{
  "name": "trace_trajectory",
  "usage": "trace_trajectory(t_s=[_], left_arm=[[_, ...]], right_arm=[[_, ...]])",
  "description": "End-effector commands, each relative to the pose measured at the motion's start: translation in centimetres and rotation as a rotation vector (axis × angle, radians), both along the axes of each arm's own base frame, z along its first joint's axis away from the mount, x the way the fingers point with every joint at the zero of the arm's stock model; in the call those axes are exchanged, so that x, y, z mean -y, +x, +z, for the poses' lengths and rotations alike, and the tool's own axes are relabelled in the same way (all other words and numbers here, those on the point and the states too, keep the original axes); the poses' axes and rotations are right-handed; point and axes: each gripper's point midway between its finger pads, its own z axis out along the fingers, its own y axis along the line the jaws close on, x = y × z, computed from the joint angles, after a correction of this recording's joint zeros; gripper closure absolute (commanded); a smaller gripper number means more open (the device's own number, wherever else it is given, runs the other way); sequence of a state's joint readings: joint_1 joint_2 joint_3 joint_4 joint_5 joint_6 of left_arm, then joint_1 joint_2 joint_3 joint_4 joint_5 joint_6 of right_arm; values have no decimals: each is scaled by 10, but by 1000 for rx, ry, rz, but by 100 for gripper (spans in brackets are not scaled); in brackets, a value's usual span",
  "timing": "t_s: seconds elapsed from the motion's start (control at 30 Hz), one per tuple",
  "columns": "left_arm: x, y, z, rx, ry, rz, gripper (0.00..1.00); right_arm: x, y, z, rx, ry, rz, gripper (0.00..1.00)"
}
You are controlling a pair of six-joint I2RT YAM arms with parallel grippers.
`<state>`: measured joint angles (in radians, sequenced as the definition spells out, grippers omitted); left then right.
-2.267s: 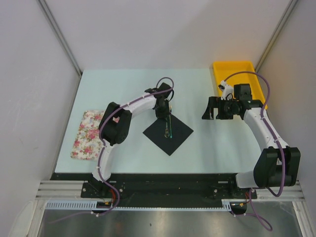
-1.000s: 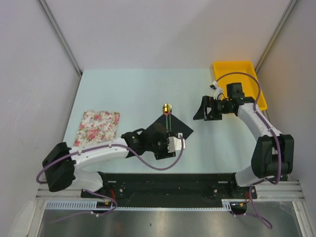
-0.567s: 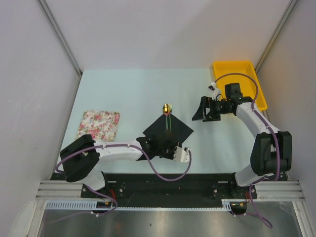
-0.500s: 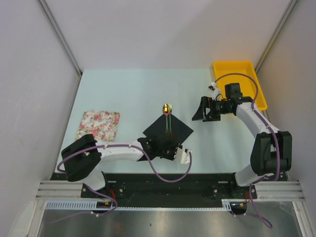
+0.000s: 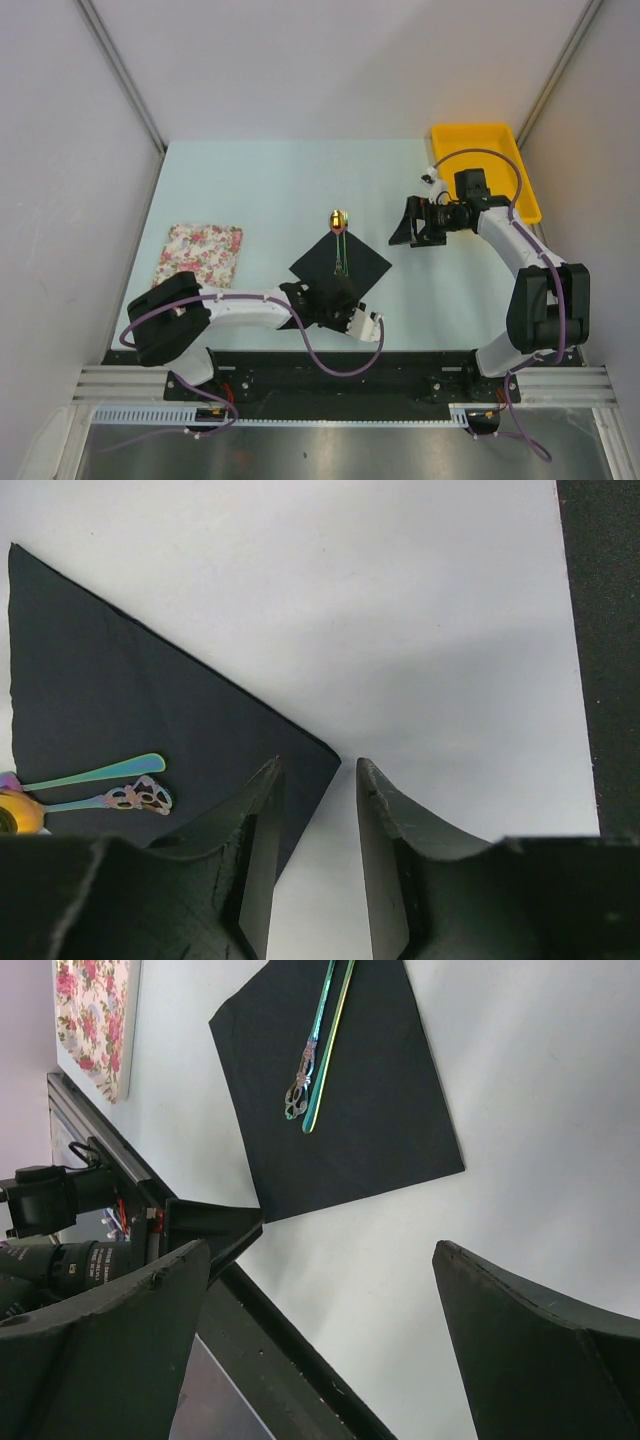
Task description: Place the utensils on the paper napkin and roll it up
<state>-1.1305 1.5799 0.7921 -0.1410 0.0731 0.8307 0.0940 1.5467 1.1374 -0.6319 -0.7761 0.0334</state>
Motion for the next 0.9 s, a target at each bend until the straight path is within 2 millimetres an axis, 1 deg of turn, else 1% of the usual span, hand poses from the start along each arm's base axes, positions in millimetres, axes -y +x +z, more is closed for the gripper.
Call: trace_trajectory(t_s=[0.0, 0.03, 0.1, 0.13, 0.23, 0.4, 0.47, 0.5, 0.57, 0.77, 0.87], left_arm=[[2, -5, -5, -7, 4, -32, 60], [1, -4, -6, -3, 7, -28, 60], [4, -1, -7, 7, 0, -23, 63], [3, 0, -8, 12, 4, -19, 68], [4, 1, -12, 13, 12, -17, 78], [5, 2, -12, 20, 9, -21, 83], [4, 2, -12, 17, 12, -22, 87], [5, 1, -12, 16, 11, -25, 93], [4, -1, -10, 3, 11, -30, 99], [9, -9, 5, -39, -16, -40, 100], [10, -9, 13, -44, -35, -43, 100]], right_arm=[[-1, 3, 2, 5, 10, 8, 0], [0, 4, 2, 8, 10, 7, 0], [0, 4, 2, 8, 8, 8, 0], [1, 4, 2, 7, 8, 5, 0], [1, 5, 1, 4, 9, 4, 0], [1, 4, 0, -1, 10, 4, 0], [1, 4, 0, -2, 11, 5, 0], [1, 4, 0, -3, 10, 4, 0], [1, 4, 0, -2, 11, 4, 0], [1, 4, 1, 0, 11, 5, 0], [0, 4, 1, -1, 11, 7, 0]])
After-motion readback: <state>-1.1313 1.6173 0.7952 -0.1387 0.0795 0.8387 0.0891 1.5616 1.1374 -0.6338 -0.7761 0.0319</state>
